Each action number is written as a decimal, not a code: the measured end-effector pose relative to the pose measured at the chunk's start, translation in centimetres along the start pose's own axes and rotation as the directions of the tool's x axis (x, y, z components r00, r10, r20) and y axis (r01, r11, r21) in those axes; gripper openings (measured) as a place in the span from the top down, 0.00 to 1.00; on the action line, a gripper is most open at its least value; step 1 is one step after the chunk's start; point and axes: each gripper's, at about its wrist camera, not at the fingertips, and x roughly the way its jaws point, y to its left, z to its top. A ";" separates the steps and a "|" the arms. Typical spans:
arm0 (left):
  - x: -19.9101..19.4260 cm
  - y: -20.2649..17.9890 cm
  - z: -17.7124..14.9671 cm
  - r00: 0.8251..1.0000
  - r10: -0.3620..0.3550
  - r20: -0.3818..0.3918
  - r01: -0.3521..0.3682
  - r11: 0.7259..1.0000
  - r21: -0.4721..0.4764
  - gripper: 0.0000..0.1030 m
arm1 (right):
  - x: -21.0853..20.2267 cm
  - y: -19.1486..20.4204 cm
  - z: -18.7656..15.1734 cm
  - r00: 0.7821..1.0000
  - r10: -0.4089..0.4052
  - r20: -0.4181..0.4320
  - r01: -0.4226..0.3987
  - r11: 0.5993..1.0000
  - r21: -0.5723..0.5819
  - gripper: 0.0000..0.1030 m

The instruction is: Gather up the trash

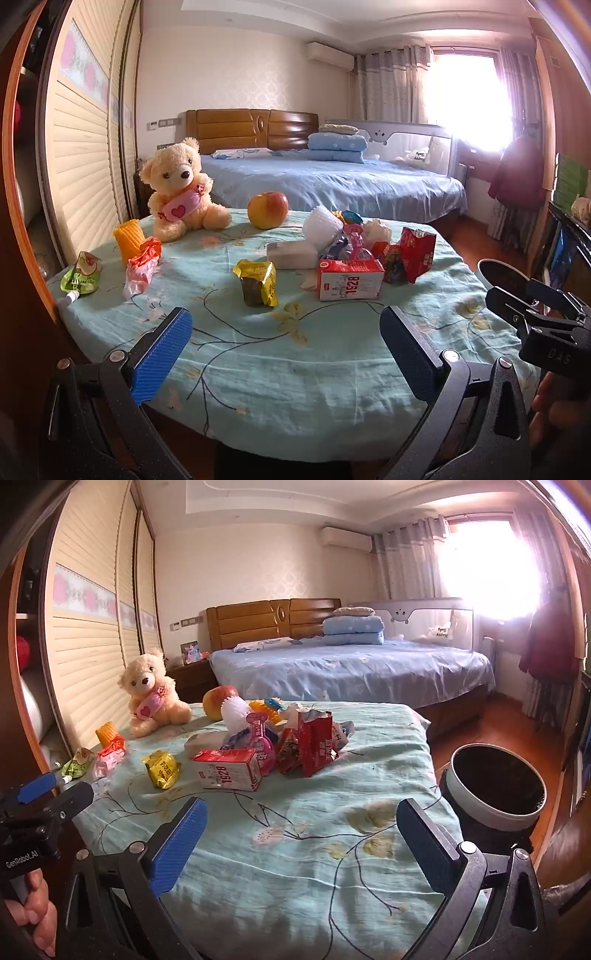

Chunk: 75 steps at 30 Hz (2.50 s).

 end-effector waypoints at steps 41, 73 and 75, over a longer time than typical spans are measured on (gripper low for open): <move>1.0 0.5 0.2 1.000 0.011 -0.013 -0.011 1.000 0.009 0.01 | 0.6 0.4 0.0 0.997 0.078 -0.024 -0.077 0.997 0.018 0.00; 11.8 4.6 1.2 0.976 0.056 -0.211 -0.069 0.996 -0.055 0.04 | 12.3 2.6 2.6 0.935 0.211 -0.284 -0.237 0.969 -0.063 0.02; 12.8 4.9 1.4 0.973 0.041 -0.226 -0.059 0.995 -0.075 0.06 | 13.5 2.4 2.7 0.921 0.231 -0.313 -0.256 0.966 -0.038 0.02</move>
